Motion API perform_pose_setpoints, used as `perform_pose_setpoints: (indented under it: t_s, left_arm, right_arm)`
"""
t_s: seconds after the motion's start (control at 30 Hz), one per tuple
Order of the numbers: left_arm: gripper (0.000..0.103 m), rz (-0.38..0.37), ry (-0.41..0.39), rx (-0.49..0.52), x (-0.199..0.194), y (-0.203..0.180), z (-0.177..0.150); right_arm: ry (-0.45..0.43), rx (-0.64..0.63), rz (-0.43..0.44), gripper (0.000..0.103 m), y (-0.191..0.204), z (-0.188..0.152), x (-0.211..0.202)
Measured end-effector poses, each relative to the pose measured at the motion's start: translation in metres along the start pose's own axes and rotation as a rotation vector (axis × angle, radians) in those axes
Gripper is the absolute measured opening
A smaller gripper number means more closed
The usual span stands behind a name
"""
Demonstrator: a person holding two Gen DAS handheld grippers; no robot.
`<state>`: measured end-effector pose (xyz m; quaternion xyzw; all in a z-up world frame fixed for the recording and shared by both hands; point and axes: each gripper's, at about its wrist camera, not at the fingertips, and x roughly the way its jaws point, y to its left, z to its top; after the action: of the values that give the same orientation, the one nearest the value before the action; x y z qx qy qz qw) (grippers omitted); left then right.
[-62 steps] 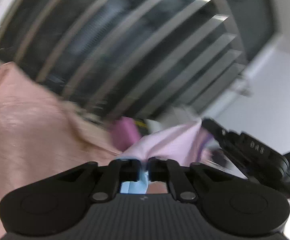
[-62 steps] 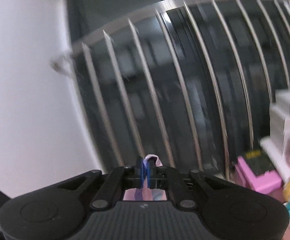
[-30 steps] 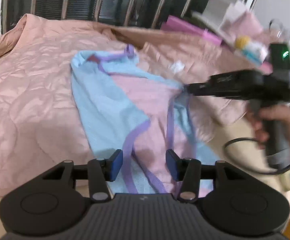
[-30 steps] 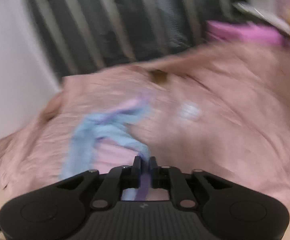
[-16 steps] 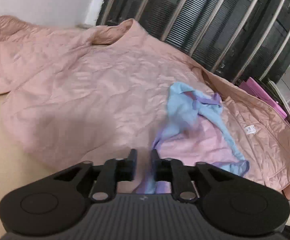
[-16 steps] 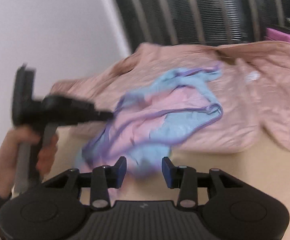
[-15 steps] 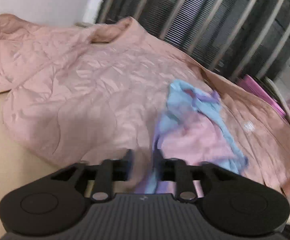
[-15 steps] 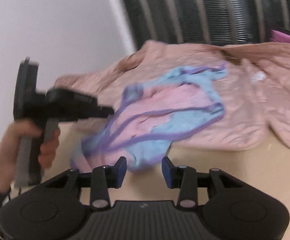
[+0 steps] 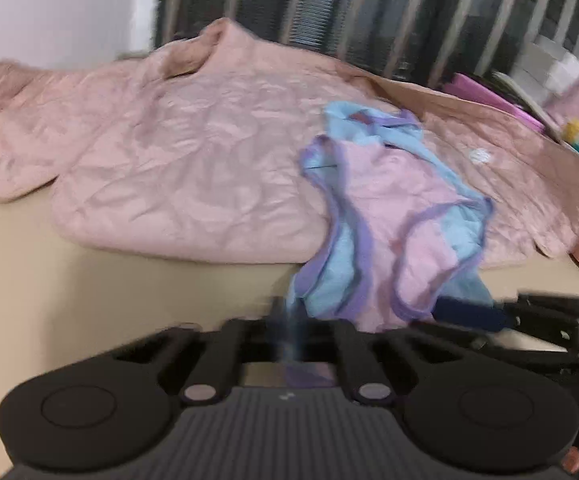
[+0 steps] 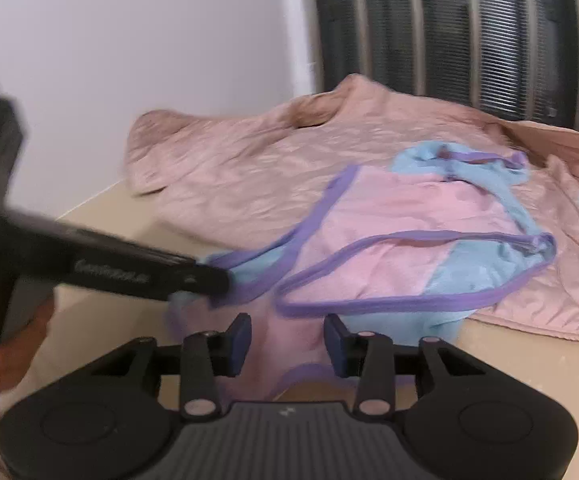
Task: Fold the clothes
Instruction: 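Shake the garment open and lay it flat on the table with both grippers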
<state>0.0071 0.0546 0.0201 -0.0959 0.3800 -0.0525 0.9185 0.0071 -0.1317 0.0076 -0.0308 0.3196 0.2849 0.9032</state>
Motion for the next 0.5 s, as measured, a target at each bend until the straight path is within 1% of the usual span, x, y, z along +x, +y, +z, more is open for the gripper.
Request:
perform_pose_setpoints:
  t_s: [0.03, 0.07, 0.13, 0.23, 0.3, 0.33, 0.37, 0.43, 0.47, 0.5]
  left_arm:
    - [0.002, -0.014, -0.002, -0.029, -0.002, 0.002, -0.001]
    - [0.002, -0.027, -0.01, -0.047, -0.007, 0.003, -0.004]
    - [0.002, -0.055, -0.027, -0.084, -0.018, 0.006, -0.01]
    - [0.002, -0.131, -0.045, -0.13, -0.047, 0.011, -0.023]
    - [0.002, -0.183, -0.046, -0.142, -0.067, 0.013, -0.038]
    - [0.003, -0.198, -0.04, -0.131, -0.074, 0.012, -0.045]
    - [0.006, -0.192, -0.042, -0.104, -0.079, 0.01, -0.05]
    - [0.018, -0.164, -0.059, -0.044, -0.088, 0.004, -0.057]
    - [0.032, -0.146, -0.081, 0.017, -0.093, -0.004, -0.058]
    - [0.037, -0.138, -0.106, 0.052, -0.096, -0.008, -0.057]
  right_arm:
    - [0.01, 0.009, -0.009, 0.005, -0.003, 0.0, 0.002]
    - [0.013, 0.026, -0.029, 0.003, -0.005, -0.001, -0.001]
    - [0.019, 0.08, -0.055, 0.002, -0.014, -0.006, -0.011]
    - [-0.026, 0.142, -0.09, 0.002, -0.027, -0.015, -0.046]
    - [-0.05, 0.18, -0.106, 0.002, -0.034, -0.027, -0.076]
    - [-0.057, 0.199, -0.114, 0.002, -0.038, -0.034, -0.09]
    - [-0.065, 0.218, -0.121, 0.002, -0.041, -0.04, -0.104]
    - [-0.072, 0.215, -0.107, 0.007, -0.046, -0.05, -0.126]
    - [-0.078, 0.209, -0.097, 0.013, -0.046, -0.051, -0.134]
    - [-0.088, 0.199, -0.092, 0.03, -0.045, -0.051, -0.139]
